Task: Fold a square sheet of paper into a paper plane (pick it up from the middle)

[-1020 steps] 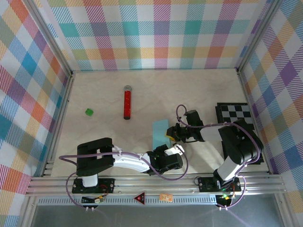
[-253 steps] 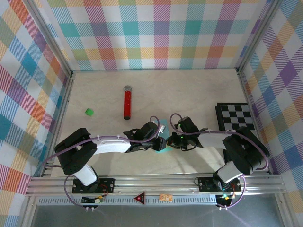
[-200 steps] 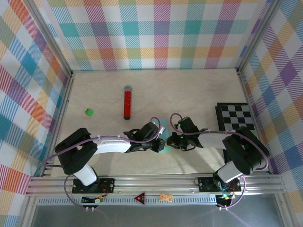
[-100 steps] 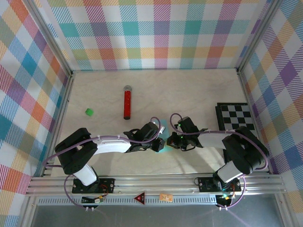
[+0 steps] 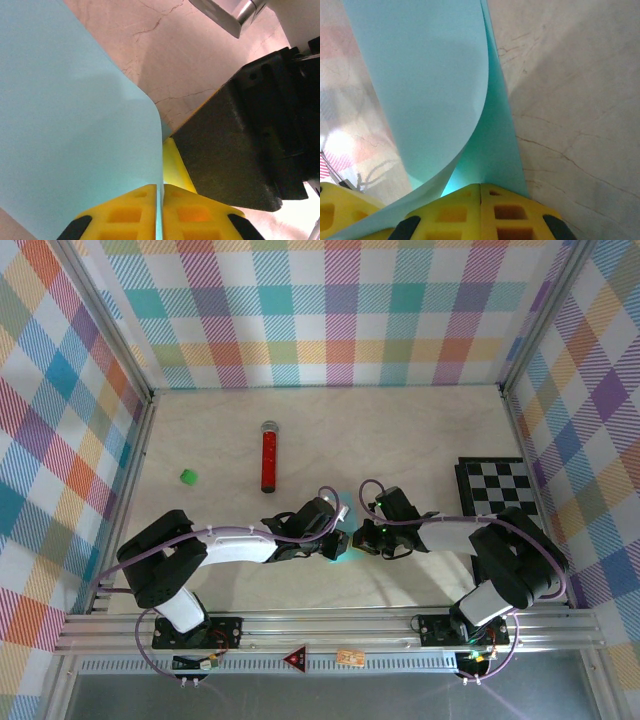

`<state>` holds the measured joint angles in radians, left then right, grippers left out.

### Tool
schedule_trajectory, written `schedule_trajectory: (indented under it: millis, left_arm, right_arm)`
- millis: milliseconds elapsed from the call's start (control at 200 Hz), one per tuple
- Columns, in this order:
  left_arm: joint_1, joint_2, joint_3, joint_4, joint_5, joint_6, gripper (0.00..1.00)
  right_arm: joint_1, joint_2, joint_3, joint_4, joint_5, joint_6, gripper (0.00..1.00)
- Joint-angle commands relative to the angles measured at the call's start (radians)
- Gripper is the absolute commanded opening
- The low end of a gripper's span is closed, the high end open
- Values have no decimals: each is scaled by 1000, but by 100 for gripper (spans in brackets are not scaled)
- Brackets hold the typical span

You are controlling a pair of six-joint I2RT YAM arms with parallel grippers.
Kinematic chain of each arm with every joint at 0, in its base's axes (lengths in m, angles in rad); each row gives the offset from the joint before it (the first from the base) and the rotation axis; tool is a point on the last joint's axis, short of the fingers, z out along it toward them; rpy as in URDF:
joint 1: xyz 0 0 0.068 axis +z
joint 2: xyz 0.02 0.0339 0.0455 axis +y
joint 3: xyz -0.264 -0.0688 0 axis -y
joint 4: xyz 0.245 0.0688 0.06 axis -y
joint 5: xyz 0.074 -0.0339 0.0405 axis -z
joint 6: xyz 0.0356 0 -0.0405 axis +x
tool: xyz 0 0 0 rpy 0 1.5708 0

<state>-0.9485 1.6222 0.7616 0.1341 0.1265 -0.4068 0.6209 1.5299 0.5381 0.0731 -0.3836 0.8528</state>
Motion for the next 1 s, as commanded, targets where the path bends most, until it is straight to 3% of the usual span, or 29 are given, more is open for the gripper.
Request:
schedule_trajectory:
  millis: [0,300,995]
  left_arm:
    - [16,4,-3,17,0,-4,8]
    - [37,4,-16,26,25,-1,1]
    - [84,26,-17,-45,2,45,2]
  right_arm:
    - [-2,24,-23,-44,18,-5,5]
    - [-3,27,-20,-52,19,-9,5]
    - [-3,27,-10,-64,19,-14,5]
